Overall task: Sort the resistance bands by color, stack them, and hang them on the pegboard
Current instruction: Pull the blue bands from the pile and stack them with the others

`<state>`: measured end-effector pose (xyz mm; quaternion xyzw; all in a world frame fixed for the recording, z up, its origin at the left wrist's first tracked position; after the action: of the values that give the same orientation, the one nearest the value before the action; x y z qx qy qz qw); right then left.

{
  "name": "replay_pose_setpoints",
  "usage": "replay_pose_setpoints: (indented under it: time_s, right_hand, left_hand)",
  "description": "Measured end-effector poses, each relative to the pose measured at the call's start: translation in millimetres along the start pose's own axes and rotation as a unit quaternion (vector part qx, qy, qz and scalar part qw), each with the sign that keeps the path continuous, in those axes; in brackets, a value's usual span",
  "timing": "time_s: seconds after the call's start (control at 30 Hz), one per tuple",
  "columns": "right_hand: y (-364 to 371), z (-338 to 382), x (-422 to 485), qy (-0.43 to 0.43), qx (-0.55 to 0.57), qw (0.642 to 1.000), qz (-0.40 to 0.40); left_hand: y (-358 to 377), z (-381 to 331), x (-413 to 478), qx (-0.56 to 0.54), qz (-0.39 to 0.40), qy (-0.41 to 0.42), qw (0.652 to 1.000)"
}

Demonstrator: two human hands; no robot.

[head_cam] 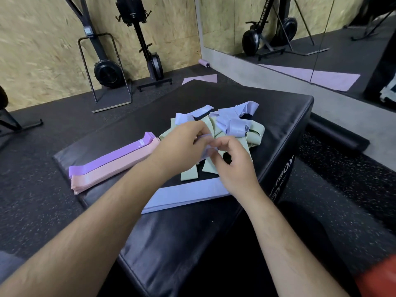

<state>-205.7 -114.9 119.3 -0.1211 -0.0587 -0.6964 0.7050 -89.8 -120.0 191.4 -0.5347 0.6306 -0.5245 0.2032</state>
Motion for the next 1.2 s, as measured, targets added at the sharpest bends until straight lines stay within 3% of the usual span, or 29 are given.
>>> replay_pose_setpoints:
  time_s: [0.13, 0.43, 0.67, 0.83, 1.0, 1.2]
  right_hand:
    - [24, 1, -1, 0.020, 0.003, 0.998, 0.062]
    - [72, 6, 38, 0.010, -0.218, 0.967, 0.132]
    - [63, 8, 66, 0.011, -0.317, 0.942, 0.109]
    - [53, 0, 64, -0.039, -0.455, 0.882, 0.119]
    - [11, -5, 52, 0.004, -0.410, 0.910, 0.067]
    - [-27, -11, 27, 0.056, -0.221, 0.974, 0.007]
  left_hand:
    - [-18, 16, -21, -0.022, -0.062, -0.016, 0.998]
    - [-87, 53, -57, -0.094, -0.232, -0.048, 0.967]
    - [-112, 127, -91, -0.264, -0.323, -0.196, 0.888]
    - [-116, 149, -116, -0.293, -0.357, -0.237, 0.855]
    - [-106, 163, -141, -0.270, -0.358, -0.256, 0.856]
    - [-76, 176, -172, -0.243, -0.361, -0.283, 0.855]
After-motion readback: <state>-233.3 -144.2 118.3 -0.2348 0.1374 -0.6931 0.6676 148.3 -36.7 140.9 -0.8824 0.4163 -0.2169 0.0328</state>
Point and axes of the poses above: each hand's wrist, its own x-axis towards the middle knuckle, its own y-axis out of the palm, z = x × y, the point moved 10 cm from there along x, towards the middle knuckle, and after that the axes turned 9 degrees about y, right-handed, at the moved point
